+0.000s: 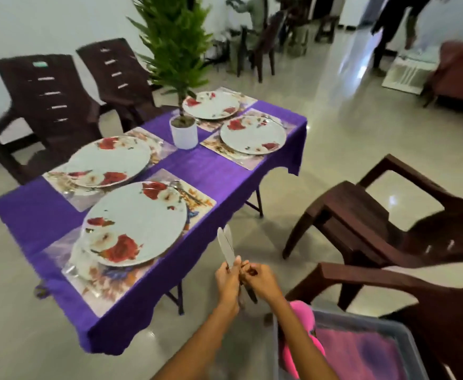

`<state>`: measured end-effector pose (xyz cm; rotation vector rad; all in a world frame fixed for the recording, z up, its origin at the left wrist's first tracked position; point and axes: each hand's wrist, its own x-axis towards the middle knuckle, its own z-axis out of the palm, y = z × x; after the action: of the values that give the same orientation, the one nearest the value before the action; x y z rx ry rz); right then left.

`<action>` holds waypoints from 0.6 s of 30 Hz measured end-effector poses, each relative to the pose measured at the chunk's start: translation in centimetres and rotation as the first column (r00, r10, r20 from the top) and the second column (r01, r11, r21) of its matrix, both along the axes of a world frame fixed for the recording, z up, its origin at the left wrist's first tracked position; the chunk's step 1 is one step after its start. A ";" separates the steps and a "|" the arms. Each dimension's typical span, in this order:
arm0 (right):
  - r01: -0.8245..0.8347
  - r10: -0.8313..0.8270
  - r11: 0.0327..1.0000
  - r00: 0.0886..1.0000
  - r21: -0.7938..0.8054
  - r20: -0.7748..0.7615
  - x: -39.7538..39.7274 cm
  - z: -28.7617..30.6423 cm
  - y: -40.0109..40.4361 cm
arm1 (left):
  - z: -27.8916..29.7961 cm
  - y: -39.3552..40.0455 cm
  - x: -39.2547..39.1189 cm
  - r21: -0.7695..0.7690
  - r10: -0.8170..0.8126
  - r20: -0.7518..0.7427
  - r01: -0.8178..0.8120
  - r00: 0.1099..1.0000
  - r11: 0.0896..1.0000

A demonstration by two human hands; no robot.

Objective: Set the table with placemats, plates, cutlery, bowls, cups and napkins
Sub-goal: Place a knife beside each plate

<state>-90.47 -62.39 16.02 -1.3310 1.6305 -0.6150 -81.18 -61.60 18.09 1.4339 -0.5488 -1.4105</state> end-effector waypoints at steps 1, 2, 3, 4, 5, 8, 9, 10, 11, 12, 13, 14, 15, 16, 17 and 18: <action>-0.007 0.007 1.000 1.000 -0.025 0.017 1.2 0.5 -1.4 | 0.6 -1.4 1.2 -0.015 0.012 0.004 -0.012 1.000 1.000; -0.006 0.009 0.999 0.999 -0.050 0.049 2.3 0.8 -2.8 | 1.3 -2.8 2.4 -0.018 0.029 0.001 -0.029 1.000 0.999; 0.009 -0.003 0.998 0.996 -0.066 0.091 3.3 1.4 -3.8 | 1.6 -4.0 3.3 -0.022 0.051 -0.005 -0.051 0.999 0.998; 0.031 -0.020 0.997 0.990 -0.072 0.142 4.4 2.0 -5.2 | 1.6 -5.5 4.4 -0.016 0.075 -0.010 -0.075 0.997 0.997; 0.057 -0.044 0.996 0.982 -0.070 0.182 5.5 2.5 -6.3 | 1.7 -6.7 5.5 -0.006 0.095 -0.005 -0.095 0.995 0.995; 0.109 -0.091 0.993 0.954 -0.048 0.286 7.9 3.9 -10.0 | 2.0 -10.8 8.2 0.004 0.104 0.003 -0.104 0.995 0.995; 0.111 -0.087 0.992 0.948 -0.061 0.308 8.5 4.4 -11.4 | 2.3 -12.2 9.1 -0.007 0.105 -0.011 -0.106 0.994 0.994; 0.121 -0.092 0.990 0.945 -0.075 0.314 8.9 4.8 -12.8 | 2.5 -13.6 9.9 -0.016 0.112 -0.030 -0.113 0.993 0.993; 0.125 -0.094 0.988 0.949 -0.086 0.300 9.1 5.2 -14.3 | 3.0 -15.0 10.7 -0.019 0.133 -0.045 -0.134 0.990 0.991; 0.119 -0.091 0.989 0.960 -0.090 0.266 9.3 5.5 -15.8 | 3.2 -16.3 11.4 -0.010 0.169 -0.068 -0.170 0.983 0.985; 0.100 -0.076 0.991 0.970 -0.093 0.232 9.3 5.8 -17.0 | 3.7 -17.3 12.0 0.002 0.213 -0.090 -0.214 0.973 0.977; 0.081 -0.061 0.992 0.977 -0.094 0.204 9.5 6.0 -18.3 | 3.9 -18.3 12.6 0.013 0.248 -0.114 -0.249 0.962 0.969; 0.072 -0.055 0.993 0.984 -0.094 0.172 9.7 6.1 -19.5 | 4.3 -19.1 13.2 0.018 0.271 -0.124 -0.271 0.954 0.962; 0.074 -0.061 0.993 0.988 -0.091 0.139 10.0 6.3 -20.7 | 4.4 -20.0 13.8 0.013 0.282 -0.129 -0.283 0.951 0.959; 0.078 -0.068 0.993 0.992 -0.091 0.110 10.2 6.5 -21.8 | 4.6 -20.8 14.2 0.005 0.290 -0.130 -0.292 0.948 0.957; 0.087 -0.079 0.992 0.993 -0.088 0.089 10.4 6.7 -22.8 | 4.6 -21.7 14.7 -0.005 0.293 -0.125 -0.296 0.948 0.955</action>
<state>-80.09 -85.17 22.71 -1.2895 1.6113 -0.7947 -66.51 -83.28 22.72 1.3371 -0.2579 -1.2376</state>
